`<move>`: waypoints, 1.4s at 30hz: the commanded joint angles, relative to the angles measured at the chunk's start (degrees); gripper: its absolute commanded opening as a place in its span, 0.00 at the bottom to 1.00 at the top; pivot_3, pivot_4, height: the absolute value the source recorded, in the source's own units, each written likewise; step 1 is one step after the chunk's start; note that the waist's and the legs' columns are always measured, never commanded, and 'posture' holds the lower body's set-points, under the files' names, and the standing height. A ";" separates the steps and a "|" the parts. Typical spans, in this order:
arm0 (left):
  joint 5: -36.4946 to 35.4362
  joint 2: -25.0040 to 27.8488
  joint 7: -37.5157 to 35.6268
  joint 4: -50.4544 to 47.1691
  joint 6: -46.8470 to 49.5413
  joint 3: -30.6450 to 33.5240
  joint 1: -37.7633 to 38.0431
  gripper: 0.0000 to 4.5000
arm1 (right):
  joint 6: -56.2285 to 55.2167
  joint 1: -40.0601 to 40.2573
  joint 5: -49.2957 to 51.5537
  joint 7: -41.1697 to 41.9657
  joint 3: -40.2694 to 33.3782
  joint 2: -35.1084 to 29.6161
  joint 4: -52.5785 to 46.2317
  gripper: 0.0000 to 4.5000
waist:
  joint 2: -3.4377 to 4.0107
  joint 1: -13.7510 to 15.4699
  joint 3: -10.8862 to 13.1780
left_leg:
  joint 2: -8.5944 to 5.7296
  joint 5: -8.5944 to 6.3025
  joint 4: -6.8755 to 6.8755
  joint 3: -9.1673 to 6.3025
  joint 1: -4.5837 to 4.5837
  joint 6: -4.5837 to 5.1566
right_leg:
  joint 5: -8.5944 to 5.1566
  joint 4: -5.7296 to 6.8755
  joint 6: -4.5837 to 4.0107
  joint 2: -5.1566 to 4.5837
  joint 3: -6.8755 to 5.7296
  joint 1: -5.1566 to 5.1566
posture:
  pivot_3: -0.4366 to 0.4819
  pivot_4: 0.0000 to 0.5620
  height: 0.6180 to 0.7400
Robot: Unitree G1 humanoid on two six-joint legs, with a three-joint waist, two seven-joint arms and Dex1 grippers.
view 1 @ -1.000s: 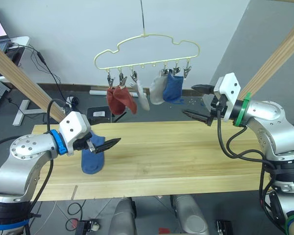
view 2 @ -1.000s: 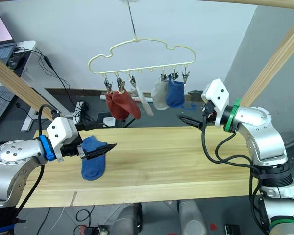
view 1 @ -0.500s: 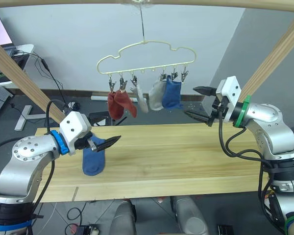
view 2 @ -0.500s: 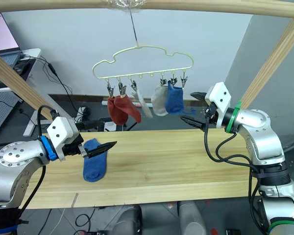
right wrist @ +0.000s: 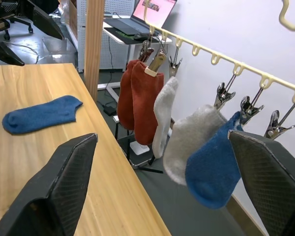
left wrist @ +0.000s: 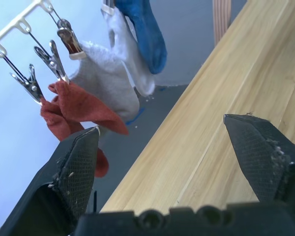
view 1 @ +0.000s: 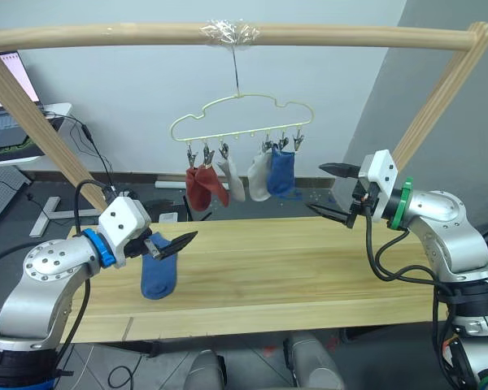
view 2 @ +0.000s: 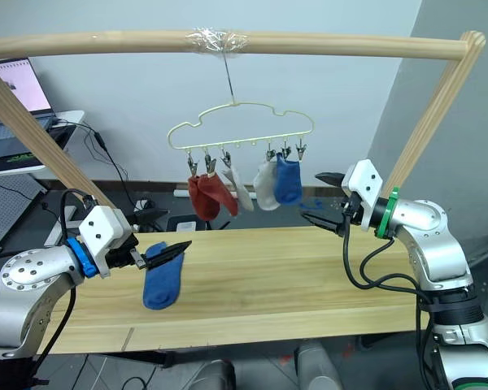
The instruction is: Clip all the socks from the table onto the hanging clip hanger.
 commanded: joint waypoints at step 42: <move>2.28 -1.76 4.66 -0.76 -2.84 5.56 5.25 1.00 | 6.71 -1.83 -6.66 -8.80 0.29 -2.07 -6.22 0.99 | 0.31 1.78 2.13 | 0.06 0.10 -0.52 0.22 0.87 0.09 | -0.15 -0.40 -0.48 0.15 0.39 0.67 | 0.28 0.34 1.00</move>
